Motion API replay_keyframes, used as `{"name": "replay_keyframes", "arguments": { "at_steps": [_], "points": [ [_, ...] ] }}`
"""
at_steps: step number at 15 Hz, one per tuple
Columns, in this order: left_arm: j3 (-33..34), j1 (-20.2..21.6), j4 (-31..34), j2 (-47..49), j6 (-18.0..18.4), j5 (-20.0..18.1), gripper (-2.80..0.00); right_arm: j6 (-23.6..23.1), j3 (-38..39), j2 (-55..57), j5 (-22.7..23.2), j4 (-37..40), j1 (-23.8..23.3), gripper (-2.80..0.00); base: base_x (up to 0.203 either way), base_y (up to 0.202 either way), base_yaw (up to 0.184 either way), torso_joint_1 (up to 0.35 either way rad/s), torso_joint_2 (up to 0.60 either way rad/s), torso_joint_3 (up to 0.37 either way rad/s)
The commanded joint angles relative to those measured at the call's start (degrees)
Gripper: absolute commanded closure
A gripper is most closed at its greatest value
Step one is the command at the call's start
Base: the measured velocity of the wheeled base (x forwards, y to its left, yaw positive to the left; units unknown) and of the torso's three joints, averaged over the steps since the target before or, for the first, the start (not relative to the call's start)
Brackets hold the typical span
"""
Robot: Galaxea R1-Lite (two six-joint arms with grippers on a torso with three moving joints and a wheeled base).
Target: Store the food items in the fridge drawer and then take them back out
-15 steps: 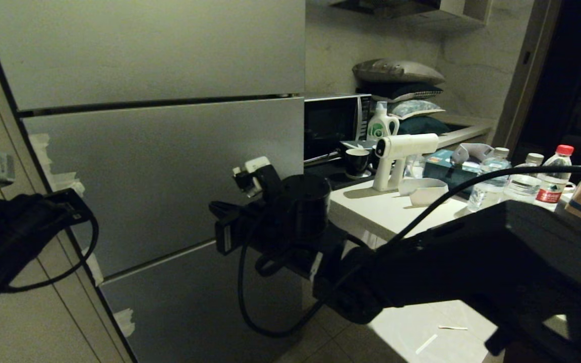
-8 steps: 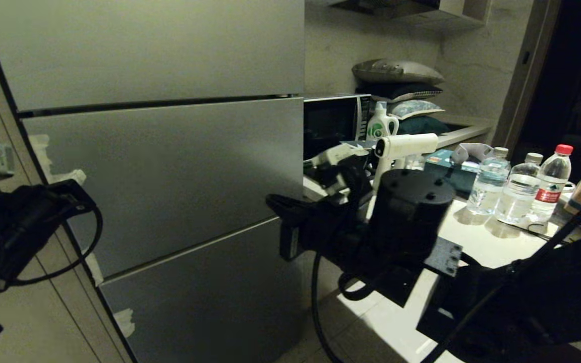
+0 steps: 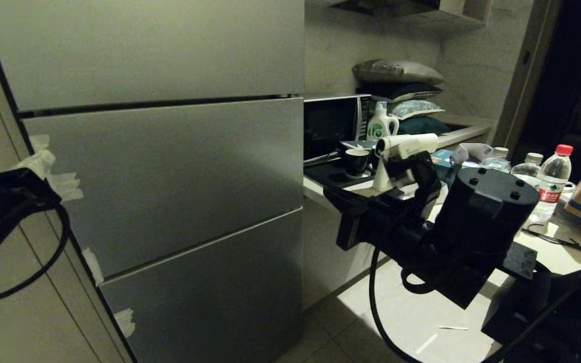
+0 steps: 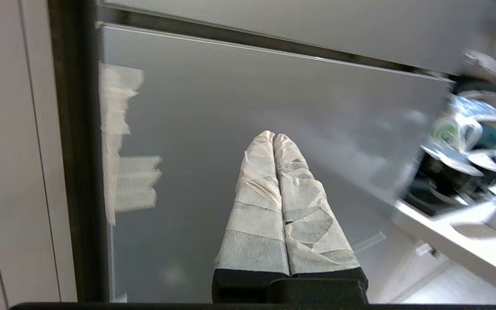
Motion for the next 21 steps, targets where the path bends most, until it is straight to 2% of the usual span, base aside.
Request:
{"name": "replay_keyframes", "arguments": {
  "at_steps": [1,3,6,9,12,14,16,21],
  "points": [
    [1.0,-0.2,7.6,-9.8,0.1,-0.2,0.00,0.3,2.7,-2.1,-0.1,-0.4,-3.2,0.00,0.000,0.000,0.000,0.000,0.00,0.000],
    [5.3,-0.3,12.7,-12.5,0.9,-2.0,0.00,0.6,4.1,-2.3,-0.1,-0.4,-6.6,0.00,0.000,0.000,0.000,0.000,0.00,0.000],
    [10.9,-0.3,13.4,-13.0,1.5,-3.5,0.00,1.0,7.5,-3.9,-0.2,-0.4,-10.3,0.00,0.000,0.000,0.000,0.000,0.00,0.000],
    [16.6,-0.3,13.5,-17.0,3.9,-4.0,0.00,1.4,13.3,-7.5,-0.4,-0.5,-15.4,0.00,0.000,0.000,0.000,0.000,0.00,0.000],
    [22.5,-0.3,13.7,-21.4,6.4,-4.6,0.00,5.1,15.8,-7.5,-0.3,-0.4,-16.9,0.00,0.000,0.000,0.000,0.000,0.00,0.000],
    [25.0,-0.3,14.7,-26.5,7.4,-4.2,0.00,5.7,15.7,-6.9,-0.1,-0.5,-19.2,0.00,0.000,0.000,0.000,0.000,0.00,0.000],
    [25.4,0.0,21.0,-34.5,7.7,-2.9,0.00,5.7,15.0,-5.7,0.1,-0.5,-19.5,0.00,0.000,0.000,0.000,0.000,0.00,0.000],
    [24.1,0.1,45.9,-55.9,8.8,-2.1,0.00,5.7,13.9,-3.8,0.1,-0.5,-19.5,0.00,0.000,0.000,0.000,0.000,0.00,0.000]
  ]
}}
